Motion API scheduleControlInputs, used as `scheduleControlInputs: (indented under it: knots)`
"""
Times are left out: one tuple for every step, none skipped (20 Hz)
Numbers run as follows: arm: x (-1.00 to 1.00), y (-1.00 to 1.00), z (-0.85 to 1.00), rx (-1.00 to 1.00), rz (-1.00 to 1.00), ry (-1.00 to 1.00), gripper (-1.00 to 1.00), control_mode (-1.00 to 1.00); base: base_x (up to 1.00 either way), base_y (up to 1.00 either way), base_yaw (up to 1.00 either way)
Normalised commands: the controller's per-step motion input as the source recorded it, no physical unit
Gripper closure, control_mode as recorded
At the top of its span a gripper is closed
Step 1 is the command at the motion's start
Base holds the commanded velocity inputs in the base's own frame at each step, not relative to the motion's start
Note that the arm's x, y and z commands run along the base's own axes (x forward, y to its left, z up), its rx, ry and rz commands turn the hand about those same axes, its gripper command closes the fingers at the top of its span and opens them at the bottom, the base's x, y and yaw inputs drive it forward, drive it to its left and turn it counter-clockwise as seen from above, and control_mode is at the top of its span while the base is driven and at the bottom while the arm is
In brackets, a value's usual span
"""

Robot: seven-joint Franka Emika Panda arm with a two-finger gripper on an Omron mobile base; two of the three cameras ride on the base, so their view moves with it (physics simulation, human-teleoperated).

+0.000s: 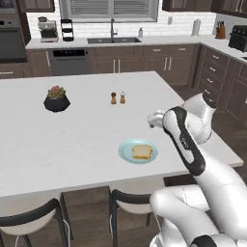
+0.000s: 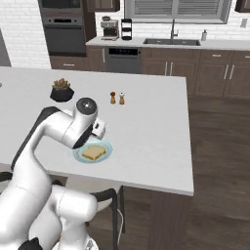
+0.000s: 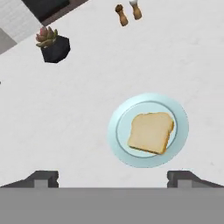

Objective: Start the toaster. Once the lever pops up, take the bread to the plate on the dining counter.

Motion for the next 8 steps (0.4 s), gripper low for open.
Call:
scheduleControlInputs:
  knots:
    - [-1.00, 0.33, 0.24, -0.04, -0.16, 0.21, -1.00, -1.00, 0.00, 0.00, 0.00]
    - [-1.00, 0.35, 0.20, -0.05, -0.16, 0.21, -1.00, -1.00, 0.00, 0.00, 0.00]
    - [-0.97, 0.35, 0.16, -0.06, -0.16, 0.22, -1.00, -1.00, 0.00, 0.00, 0.00]
    - [-0.96, 0.36, 0.15, -0.07, -0.16, 0.22, -1.00, -1.00, 0.00, 0.00, 0.00]
    - [-0.91, 0.38, 0.11, -0.10, -0.16, 0.23, -1.00, -1.00, 0.00, 0.00, 0.00]
    - [-0.91, 0.37, 0.07, -0.12, -0.16, 0.22, -1.00, -1.00, 0.00, 0.00, 0.00]
    - [-0.93, 0.36, 0.02, -0.13, -0.15, 0.21, -1.00, -1.00, 0.00, 0.00, 0.00]
    - [-0.94, 0.36, 0.00, -0.15, -0.15, 0.20, -1.00, -1.00, 0.00, 0.00, 0.00]
